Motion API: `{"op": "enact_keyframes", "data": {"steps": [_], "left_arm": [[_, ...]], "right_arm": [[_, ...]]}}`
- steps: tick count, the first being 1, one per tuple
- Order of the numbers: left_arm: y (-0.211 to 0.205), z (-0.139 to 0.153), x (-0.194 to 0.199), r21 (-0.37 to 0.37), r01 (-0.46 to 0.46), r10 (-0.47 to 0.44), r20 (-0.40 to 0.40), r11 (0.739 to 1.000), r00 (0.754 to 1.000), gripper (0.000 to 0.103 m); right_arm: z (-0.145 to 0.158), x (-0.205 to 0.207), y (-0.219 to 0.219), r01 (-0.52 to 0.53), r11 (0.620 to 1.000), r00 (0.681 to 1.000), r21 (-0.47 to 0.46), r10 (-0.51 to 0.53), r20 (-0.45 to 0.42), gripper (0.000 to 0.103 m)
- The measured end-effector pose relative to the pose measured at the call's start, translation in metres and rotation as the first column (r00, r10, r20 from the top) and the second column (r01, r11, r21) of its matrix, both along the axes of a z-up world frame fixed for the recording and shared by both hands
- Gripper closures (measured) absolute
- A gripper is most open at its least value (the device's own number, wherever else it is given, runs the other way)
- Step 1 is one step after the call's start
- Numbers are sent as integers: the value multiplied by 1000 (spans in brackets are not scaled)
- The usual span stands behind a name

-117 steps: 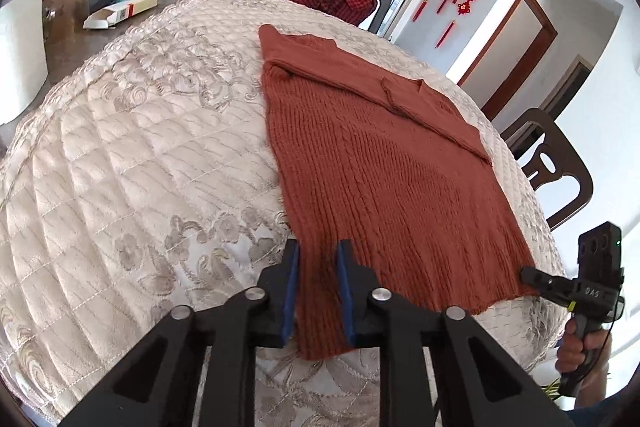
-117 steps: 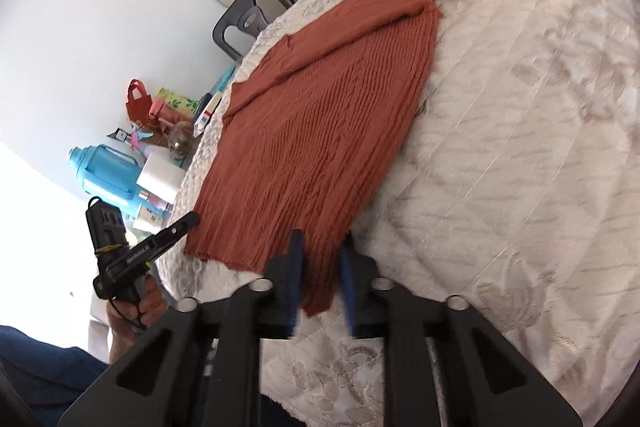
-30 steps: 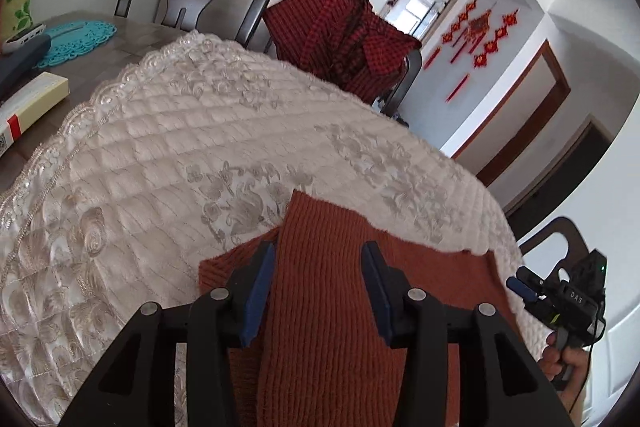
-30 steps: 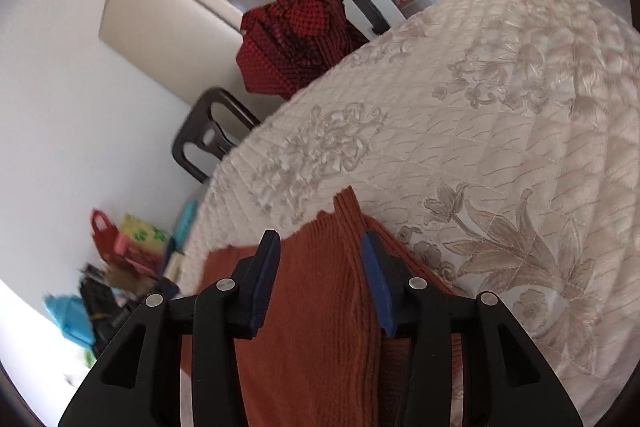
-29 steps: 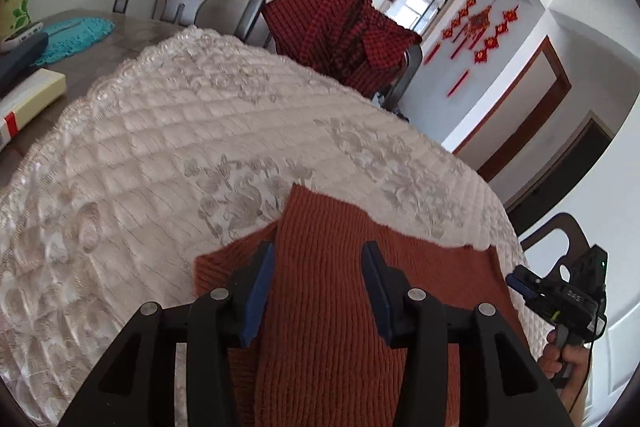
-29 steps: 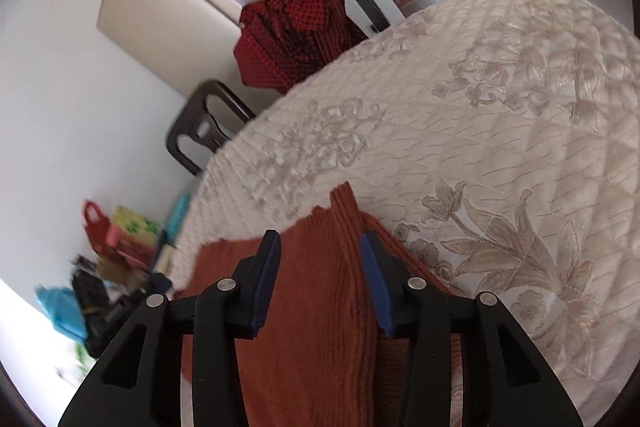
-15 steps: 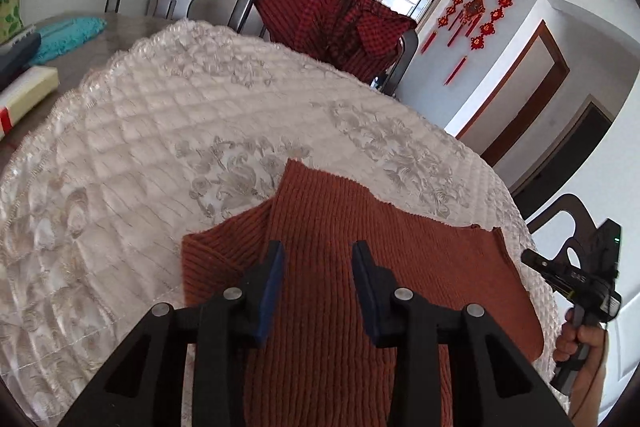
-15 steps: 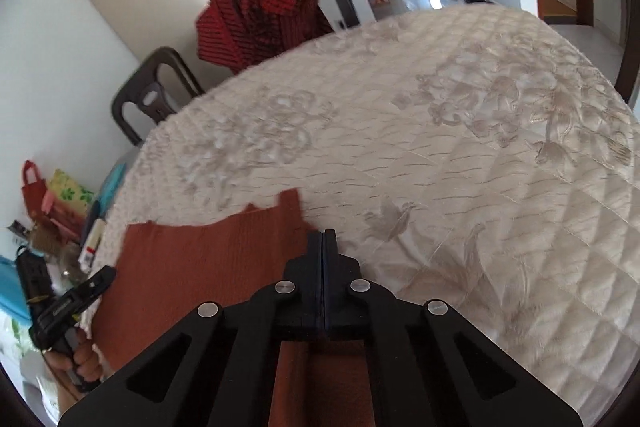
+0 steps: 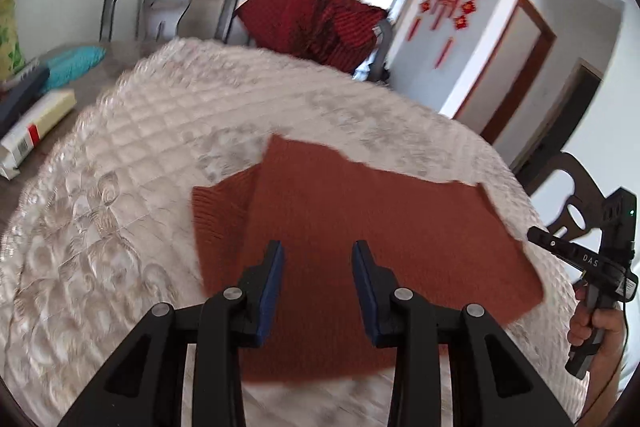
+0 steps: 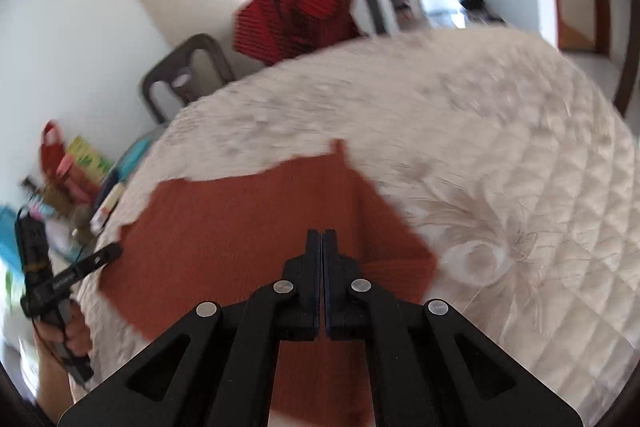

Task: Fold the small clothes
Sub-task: 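Open both tools to release the hem and withdraw them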

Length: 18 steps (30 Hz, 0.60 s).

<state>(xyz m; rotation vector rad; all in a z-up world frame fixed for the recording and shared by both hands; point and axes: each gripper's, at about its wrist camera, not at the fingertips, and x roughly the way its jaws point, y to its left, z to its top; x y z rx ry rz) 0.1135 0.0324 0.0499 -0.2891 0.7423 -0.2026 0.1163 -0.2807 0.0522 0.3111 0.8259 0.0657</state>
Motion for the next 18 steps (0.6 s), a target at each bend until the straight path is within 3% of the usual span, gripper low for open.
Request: {"op": "enact_keyframes", "data": {"steps": [4, 8, 11, 12, 14, 16, 18], "left_arm": [[-38, 7, -24, 8, 100, -100, 23, 995, 995, 65], [-69, -3, -28, 34, 146, -146, 6, 989, 989, 65], [-81, -21, -22, 68, 158, -156, -41, 985, 987, 65], [-82, -29, -16, 73, 154, -147, -99, 985, 984, 65], [-75, -24, -16, 42, 139, -135, -80, 989, 988, 65], [-72, -23, -17, 29, 130, -127, -99, 991, 987, 65], [-74, -15, -25, 16, 133, -132, -77, 991, 988, 65]], "right_arm": [[11, -27, 49, -115, 992, 993, -43, 116, 32, 103], [-11, -36, 85, -183, 979, 983, -85, 183, -11, 103], [-24, -37, 96, -191, 976, 981, -109, 188, -38, 103], [-27, -38, 96, -195, 973, 981, -119, 193, -36, 103], [-36, -37, 93, -191, 972, 980, -136, 182, -78, 103], [-35, -39, 78, -169, 984, 984, -53, 165, -73, 103], [-27, -45, 77, -159, 983, 987, -92, 154, -52, 103]]}}
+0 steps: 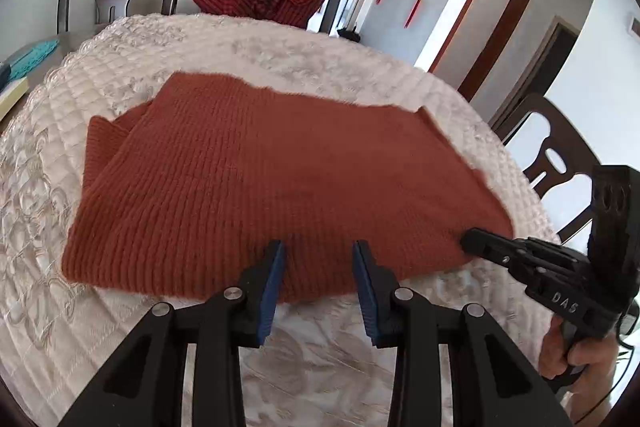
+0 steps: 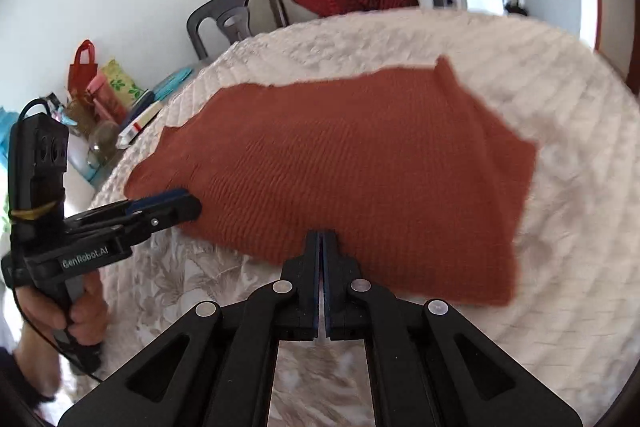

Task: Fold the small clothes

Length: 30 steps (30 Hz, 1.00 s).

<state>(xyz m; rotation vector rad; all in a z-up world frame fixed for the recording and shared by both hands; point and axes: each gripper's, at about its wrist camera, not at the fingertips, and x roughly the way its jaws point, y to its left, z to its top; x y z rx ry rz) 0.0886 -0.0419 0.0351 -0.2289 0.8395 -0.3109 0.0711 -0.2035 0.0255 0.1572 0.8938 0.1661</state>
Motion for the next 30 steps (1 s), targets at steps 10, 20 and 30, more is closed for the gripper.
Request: {"op": "enact_keyframes", "data": {"steps": [10, 20, 30], "left_arm": [[-35, -11, 12, 23, 63, -62, -20, 998, 998, 65], [-12, 3, 1, -10, 32, -32, 45, 999, 998, 65], [76, -12, -1, -23, -189, 189, 23, 982, 982, 71]], "right_arm": [[-12, 3, -9, 8, 992, 999, 129, -3, -41, 103], [-13, -22, -85, 186, 918, 982, 349, -182, -44, 103], [-3, -31, -97, 207, 899, 975, 387, -222, -4, 102]]}}
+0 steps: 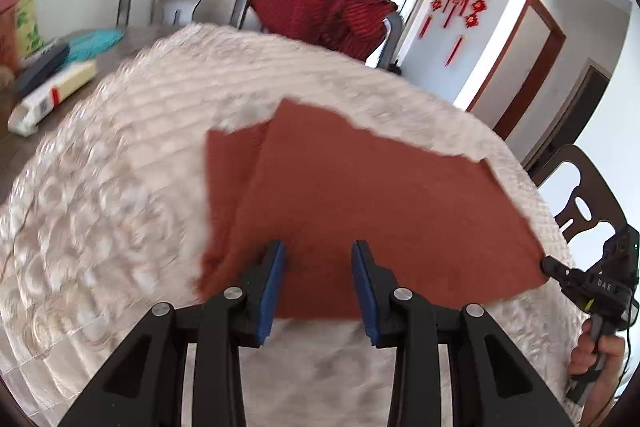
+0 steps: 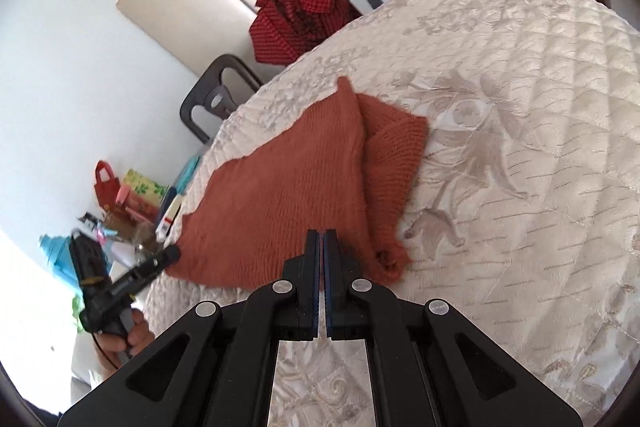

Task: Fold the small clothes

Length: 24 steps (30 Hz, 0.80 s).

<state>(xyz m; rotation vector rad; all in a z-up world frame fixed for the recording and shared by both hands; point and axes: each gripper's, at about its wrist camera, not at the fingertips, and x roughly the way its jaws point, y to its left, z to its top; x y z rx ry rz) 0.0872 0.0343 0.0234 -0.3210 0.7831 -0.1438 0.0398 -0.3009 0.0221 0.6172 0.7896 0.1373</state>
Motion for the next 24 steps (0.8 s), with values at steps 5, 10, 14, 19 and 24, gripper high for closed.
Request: {"op": "enact_keyframes", "data": {"steps": [5, 10, 14, 19, 24], "left_arm": [[11, -4, -5, -80, 1, -1, 0, 997, 1000, 71], [16, 8, -17, -65, -6, 9, 45, 998, 999, 71], [29, -2, -10, -93, -32, 33, 12, 995, 999, 71], [32, -5, -13, -116, -29, 29, 0, 993, 1000, 71], [42, 2, -24, -116, -59, 61, 7, 991, 998, 70]], "right_arm": [[-13, 2, -13, 38, 998, 999, 53, -37, -20, 103], [-1, -1, -4, 33, 999, 999, -2, -33, -25, 103], [7, -3, 4, 11, 999, 1000, -42, -12, -9, 103], [-9, -2, -4, 37, 999, 998, -24, -38, -46, 103], [0, -7, 1, 37, 997, 998, -71, -41, -54, 103]]}}
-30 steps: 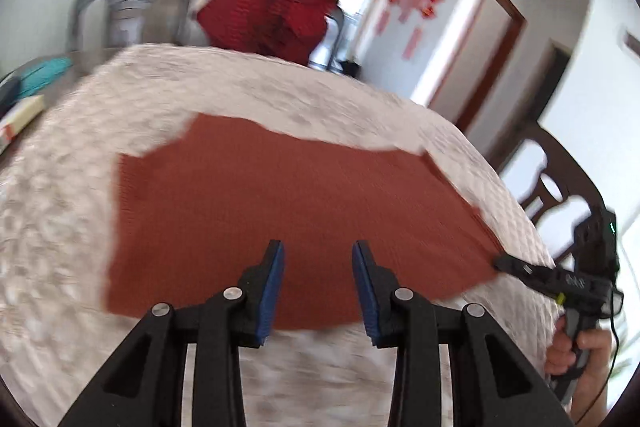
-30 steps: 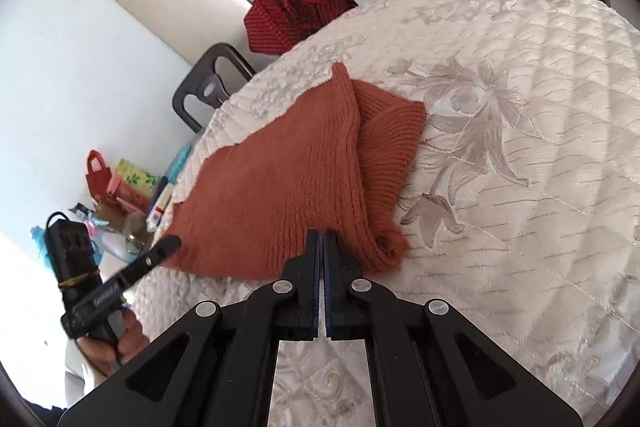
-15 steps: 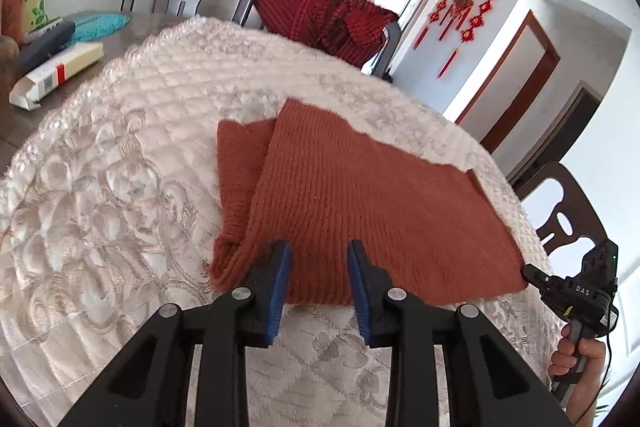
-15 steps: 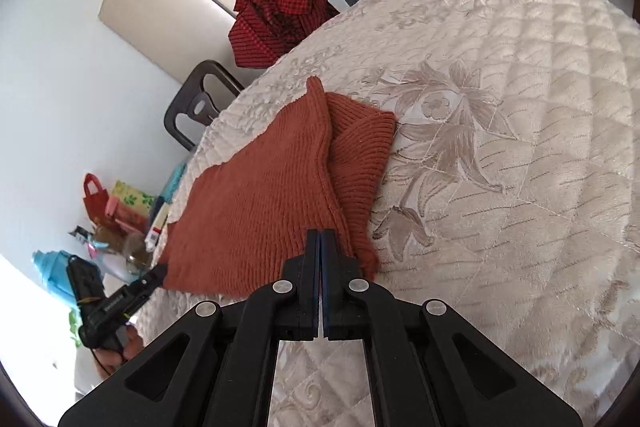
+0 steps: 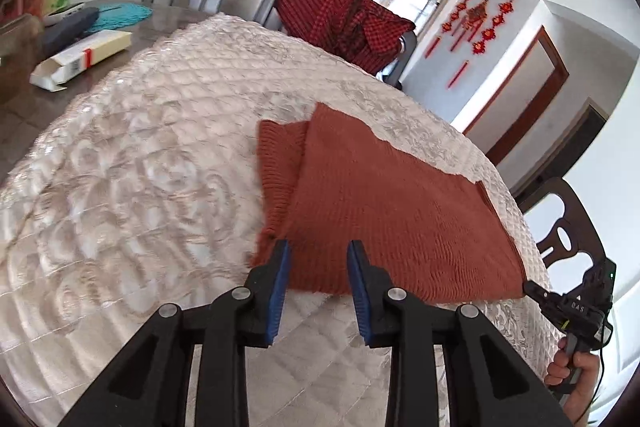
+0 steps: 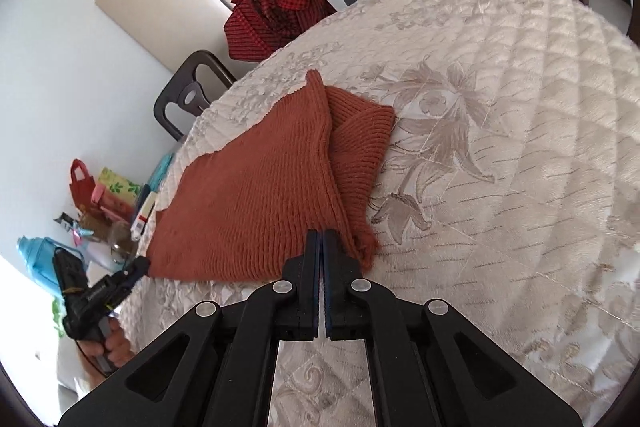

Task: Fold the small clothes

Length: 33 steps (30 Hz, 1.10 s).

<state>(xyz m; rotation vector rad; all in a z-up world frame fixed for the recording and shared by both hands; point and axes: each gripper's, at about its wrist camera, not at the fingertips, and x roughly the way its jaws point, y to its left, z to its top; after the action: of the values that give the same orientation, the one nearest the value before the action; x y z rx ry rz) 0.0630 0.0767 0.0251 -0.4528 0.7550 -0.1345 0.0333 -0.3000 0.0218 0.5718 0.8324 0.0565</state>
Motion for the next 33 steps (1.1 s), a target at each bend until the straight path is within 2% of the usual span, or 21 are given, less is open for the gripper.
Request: {"op": "enact_keyframes", "data": {"steps": [3, 4, 6, 7, 8, 14, 17, 19, 25, 31, 33], "left_arm": [[13, 0, -10, -10, -46, 46, -12, 999, 999, 70], [16, 0, -13, -18, -52, 52, -18, 998, 998, 70], [20, -2, -19, -43, -53, 52, -31, 998, 998, 60], [21, -3, -22, -50, -54, 53, -34, 997, 998, 59], [21, -4, -23, -51, -53, 51, -34, 997, 998, 59], [11, -13, -8, -53, -35, 32, -57, 998, 998, 59], [5, -12, 7, -42, -28, 26, -51, 999, 998, 58], [2, -12, 15, -32, -25, 24, -47, 999, 999, 53], [-1, -11, 36, -20, -21, 20, -51, 1000, 998, 53], [-5, -12, 18, -47, 2, -5, -53, 999, 999, 53], [-3, -14, 10, -79, 0, -5, -59, 997, 998, 53]], "right_arm": [[1, -8, 0, 6, 1000, 1000, 2, -6, -6, 100], [2, -10, 1, 8, 1000, 1000, 2, -8, -7, 93], [3, -17, 3, 6, 1000, 1000, 8, -6, -7, 75], [3, -21, 5, 3, 1000, 1000, 11, -3, -7, 63], [3, -23, 6, 2, 1000, 1000, 13, -2, -7, 61], [-2, -30, 12, -10, 999, 1000, 39, 11, -23, 61], [-4, -24, 10, 6, 998, 1000, 62, -4, -31, 61], [-4, -19, 8, 17, 997, 999, 79, -14, -33, 61], [-6, -5, 0, 48, 989, 999, 140, -44, -29, 61], [-8, -7, -2, 60, 980, 998, 192, -58, -18, 61], [-11, -11, -1, 47, 972, 999, 230, -44, -17, 61]]}}
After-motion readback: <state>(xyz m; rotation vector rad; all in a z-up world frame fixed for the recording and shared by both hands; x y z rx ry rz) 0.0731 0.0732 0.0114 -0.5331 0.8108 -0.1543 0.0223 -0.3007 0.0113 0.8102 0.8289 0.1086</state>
